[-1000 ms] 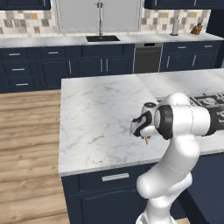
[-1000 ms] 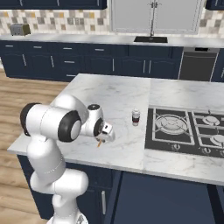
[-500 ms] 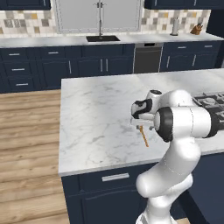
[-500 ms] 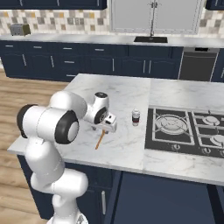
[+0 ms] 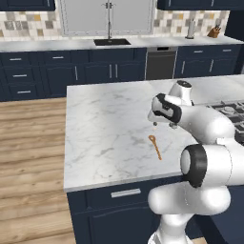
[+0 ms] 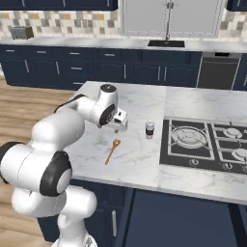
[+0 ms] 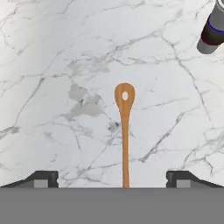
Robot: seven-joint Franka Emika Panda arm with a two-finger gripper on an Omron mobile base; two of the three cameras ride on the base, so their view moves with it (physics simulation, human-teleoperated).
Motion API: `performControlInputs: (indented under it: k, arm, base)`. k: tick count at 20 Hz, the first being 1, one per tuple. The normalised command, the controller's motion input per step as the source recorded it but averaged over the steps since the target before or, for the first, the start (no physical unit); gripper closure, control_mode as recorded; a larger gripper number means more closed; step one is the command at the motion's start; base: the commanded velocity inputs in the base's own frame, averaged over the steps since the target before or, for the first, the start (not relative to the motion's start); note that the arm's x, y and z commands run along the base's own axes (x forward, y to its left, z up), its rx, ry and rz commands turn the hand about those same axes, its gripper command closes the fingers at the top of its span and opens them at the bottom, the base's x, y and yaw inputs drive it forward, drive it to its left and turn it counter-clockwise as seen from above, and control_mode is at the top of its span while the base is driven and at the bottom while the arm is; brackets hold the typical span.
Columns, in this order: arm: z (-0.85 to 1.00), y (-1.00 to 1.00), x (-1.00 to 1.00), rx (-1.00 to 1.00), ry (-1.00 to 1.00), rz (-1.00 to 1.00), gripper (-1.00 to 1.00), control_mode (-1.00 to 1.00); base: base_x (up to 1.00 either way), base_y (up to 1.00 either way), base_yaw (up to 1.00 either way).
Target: Pick the wooden spoon from the drawer and place it on the counter.
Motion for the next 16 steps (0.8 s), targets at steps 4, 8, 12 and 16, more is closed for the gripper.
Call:
performControlInputs:
  k: [4,8,12,16]
  arm:
    - [1.00,0.06,-0.82,0.00,-0.33,0.02,-1.00,-1.00]
    - [1.00,0.10,-1.00,0.00,-0.38,0.01,-1.00,-1.00]
    - [1.00,0.37,-1.00,0.00,-0.23,0.02,-1.00,-1.00]
    - [0.85,0.35,-1.00,0.01,-0.02,0.08,-1.00,-1.00]
  base:
    - [0.00,0.00,0.00]
    - [0.00,0.00,0.00]
    - [0.00,0.00,0.00]
    - [0.00,0.00,0.00]
